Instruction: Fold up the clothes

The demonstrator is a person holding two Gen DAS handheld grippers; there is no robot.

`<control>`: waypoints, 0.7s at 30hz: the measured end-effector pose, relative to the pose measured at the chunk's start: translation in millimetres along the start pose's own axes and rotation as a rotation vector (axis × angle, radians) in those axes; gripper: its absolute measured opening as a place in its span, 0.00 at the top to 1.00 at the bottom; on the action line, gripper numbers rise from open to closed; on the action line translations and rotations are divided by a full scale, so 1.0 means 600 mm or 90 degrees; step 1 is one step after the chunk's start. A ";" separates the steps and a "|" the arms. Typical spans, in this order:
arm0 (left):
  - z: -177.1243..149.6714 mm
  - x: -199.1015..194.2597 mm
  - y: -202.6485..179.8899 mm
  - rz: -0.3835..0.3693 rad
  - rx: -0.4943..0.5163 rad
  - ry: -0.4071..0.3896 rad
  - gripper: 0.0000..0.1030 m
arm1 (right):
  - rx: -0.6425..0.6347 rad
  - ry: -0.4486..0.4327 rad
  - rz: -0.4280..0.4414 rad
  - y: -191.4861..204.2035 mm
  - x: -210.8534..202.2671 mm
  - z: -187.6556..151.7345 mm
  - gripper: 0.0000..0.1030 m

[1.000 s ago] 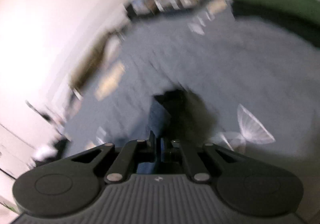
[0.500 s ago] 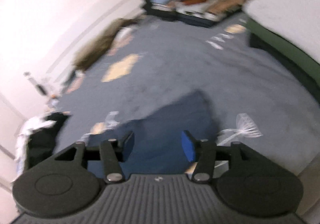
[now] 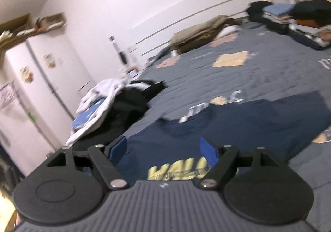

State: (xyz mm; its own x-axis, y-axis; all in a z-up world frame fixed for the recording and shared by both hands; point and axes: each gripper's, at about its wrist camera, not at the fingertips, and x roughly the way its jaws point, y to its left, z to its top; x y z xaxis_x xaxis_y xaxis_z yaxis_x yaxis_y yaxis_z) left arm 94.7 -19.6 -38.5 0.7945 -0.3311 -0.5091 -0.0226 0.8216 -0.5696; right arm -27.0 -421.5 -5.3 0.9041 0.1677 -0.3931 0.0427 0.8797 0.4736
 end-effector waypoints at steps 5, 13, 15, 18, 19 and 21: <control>0.012 0.009 0.072 0.033 -0.099 0.001 0.24 | 0.013 0.035 0.042 0.033 0.041 -0.027 0.23; -0.020 0.066 0.136 -0.005 -0.184 0.051 0.27 | -0.004 0.100 0.070 0.075 0.064 -0.085 0.22; -0.029 0.083 0.140 0.008 -0.201 0.062 0.36 | 0.001 0.109 0.066 0.071 0.068 -0.091 0.22; -0.033 0.099 0.138 0.013 -0.202 0.065 0.37 | 0.012 0.105 0.060 0.059 0.065 -0.092 0.22; -0.033 0.104 0.136 0.021 -0.199 0.063 0.37 | 0.018 0.105 0.059 0.058 0.067 -0.093 0.22; -0.033 0.116 0.140 0.017 -0.215 0.060 0.37 | 0.033 0.105 0.062 0.055 0.077 -0.094 0.22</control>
State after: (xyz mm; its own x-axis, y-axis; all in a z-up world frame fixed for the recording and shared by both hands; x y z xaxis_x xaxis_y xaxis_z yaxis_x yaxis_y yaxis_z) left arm 135.9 17.4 -134.5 0.7316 -0.3657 -0.5753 -0.2547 0.6362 -0.7283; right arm -8.1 -359.8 -52.2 0.8237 0.3252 -0.4646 -0.0165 0.8326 0.5536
